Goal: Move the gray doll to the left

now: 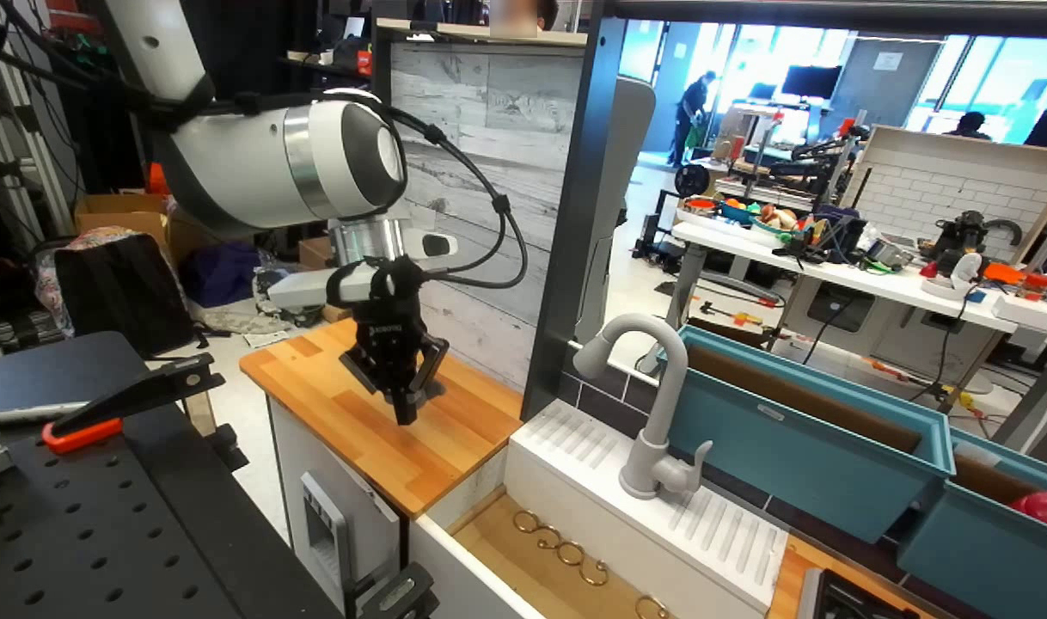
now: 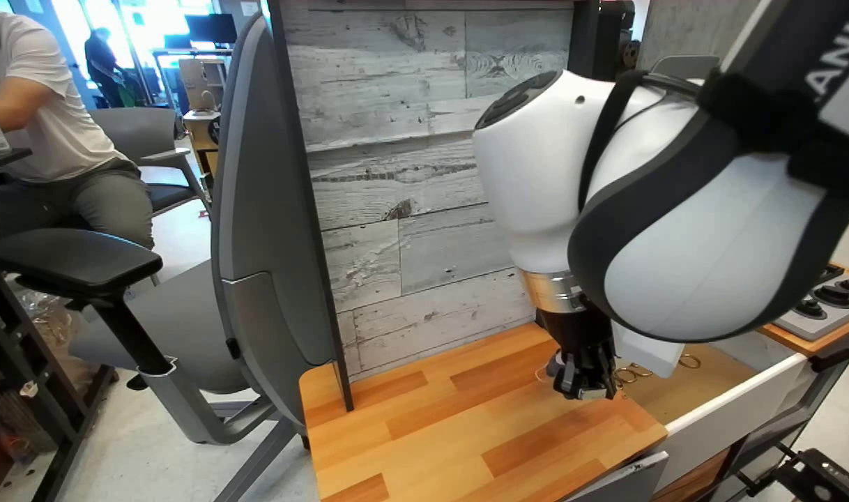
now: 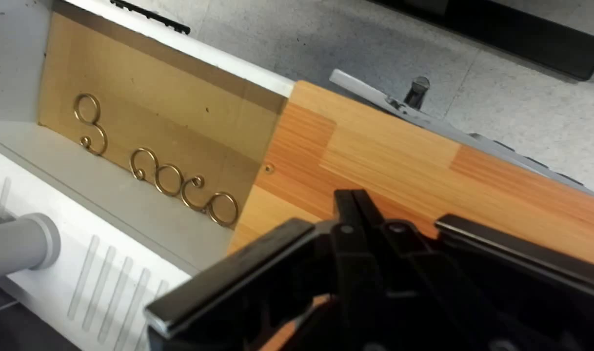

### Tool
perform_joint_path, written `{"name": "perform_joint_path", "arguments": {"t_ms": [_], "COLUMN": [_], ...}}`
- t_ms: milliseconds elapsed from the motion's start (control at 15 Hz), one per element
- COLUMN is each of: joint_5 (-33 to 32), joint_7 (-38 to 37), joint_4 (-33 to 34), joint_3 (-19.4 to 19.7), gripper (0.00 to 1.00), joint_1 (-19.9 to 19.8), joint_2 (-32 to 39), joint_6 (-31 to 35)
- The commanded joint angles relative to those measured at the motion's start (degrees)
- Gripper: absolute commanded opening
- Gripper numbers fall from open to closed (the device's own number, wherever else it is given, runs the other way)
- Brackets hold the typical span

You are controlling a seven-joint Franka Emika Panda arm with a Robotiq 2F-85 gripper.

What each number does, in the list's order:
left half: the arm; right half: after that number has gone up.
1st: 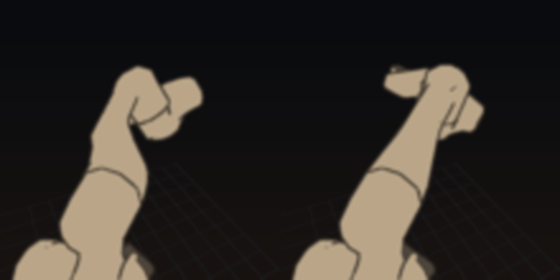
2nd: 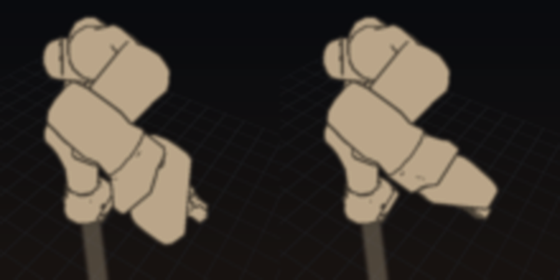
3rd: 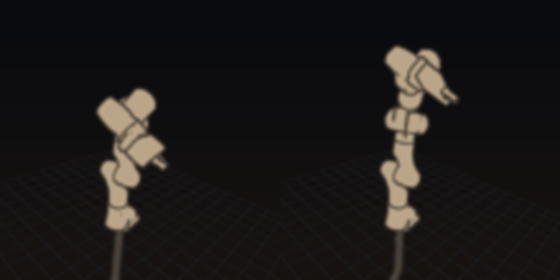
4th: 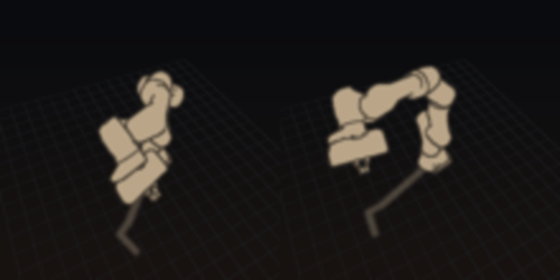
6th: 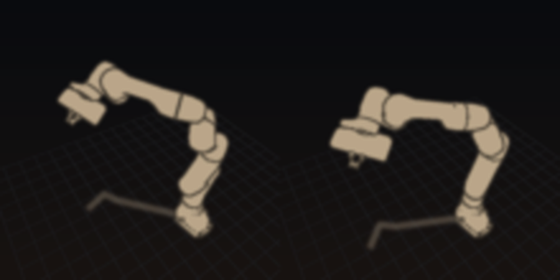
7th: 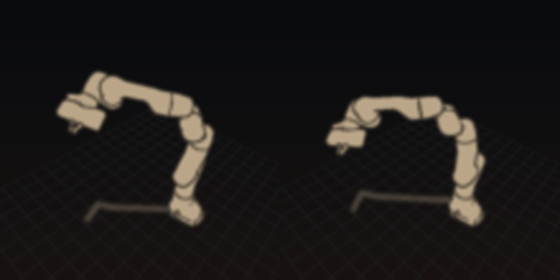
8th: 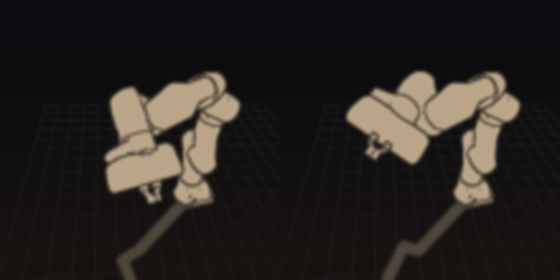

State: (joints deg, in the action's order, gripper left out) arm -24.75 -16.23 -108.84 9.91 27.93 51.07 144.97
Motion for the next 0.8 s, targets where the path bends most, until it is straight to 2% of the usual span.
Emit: {"name": "perform_joint_path", "arguments": {"t_ms": [0,333,733], "joint_5": [-0.24,2.12,1.46], "joint_7": [2.26,6.90,9.50], "joint_4": [1.92,5.52,7.70], "joint_3": [-3.13,-7.61,-9.05], "gripper": [0.01,0.01,0.01], "joint_1": [-1.08,-3.82,-5.44], "joint_2": [-0.72,0.98,3.54], "joint_6": [-0.87,-4.56,-4.51]}}
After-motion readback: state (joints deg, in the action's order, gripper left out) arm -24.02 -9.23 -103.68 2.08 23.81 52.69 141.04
